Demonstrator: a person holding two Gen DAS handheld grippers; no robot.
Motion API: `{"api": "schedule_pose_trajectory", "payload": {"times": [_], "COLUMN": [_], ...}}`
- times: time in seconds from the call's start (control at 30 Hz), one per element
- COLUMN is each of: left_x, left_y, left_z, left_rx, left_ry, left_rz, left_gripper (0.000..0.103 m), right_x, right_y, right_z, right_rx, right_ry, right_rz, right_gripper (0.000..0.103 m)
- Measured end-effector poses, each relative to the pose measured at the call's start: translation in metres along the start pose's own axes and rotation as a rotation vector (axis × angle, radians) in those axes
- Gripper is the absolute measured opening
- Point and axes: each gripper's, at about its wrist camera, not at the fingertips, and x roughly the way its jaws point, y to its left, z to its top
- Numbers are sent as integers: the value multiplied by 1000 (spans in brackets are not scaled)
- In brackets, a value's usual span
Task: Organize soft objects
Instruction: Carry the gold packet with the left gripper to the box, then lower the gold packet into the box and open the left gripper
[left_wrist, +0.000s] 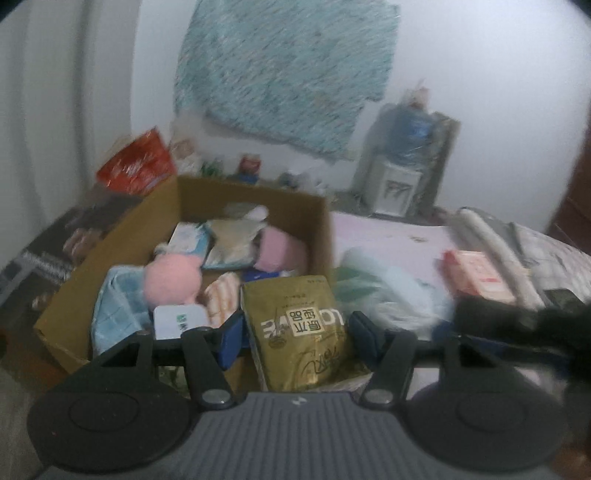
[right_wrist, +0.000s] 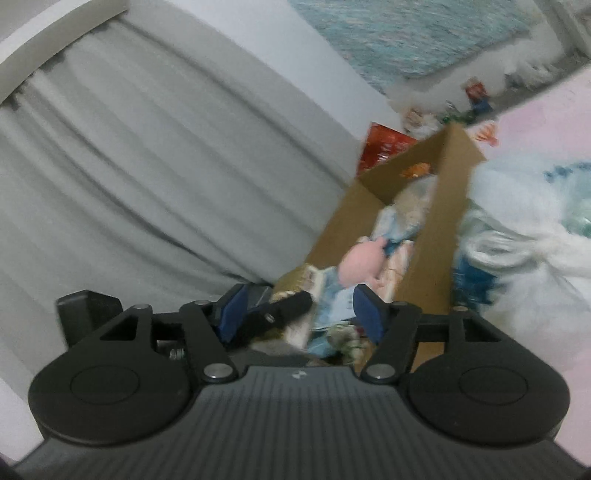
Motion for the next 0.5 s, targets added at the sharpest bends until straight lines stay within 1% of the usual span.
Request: {"api": "schedule_pose_trajectory", "payload": {"times": [0.1,0.13,0.23,0.3,0.37,0.5], "left_x": [29,39,69,84,93,102], "left_y": [20,23,29,35,39,39], "left_z": [4,3,-5,-11,-14,-18], "left_rx": [-58,-65,-66,-94,-105,-95], "left_ry": [74,95,161,202,225,241], "left_rz": [-10,-1,65,59,68,95], "left_gripper": [62,62,63,63,63,63], "right_x": [-10,-13,-16,-15,-10,-5], "right_y": [-26,-34,-54,-63,-69,-77], "right_z": [-4,-4,-5,-5,-5,-2], "right_rx": [66,84,125,139,147,169], "right_ry": [-12,-16,-22,-20,-16,-4], "right_rz": [-40,-54,-85,-97,-106,-119], "right_gripper": [64,64,64,64,64,64]}}
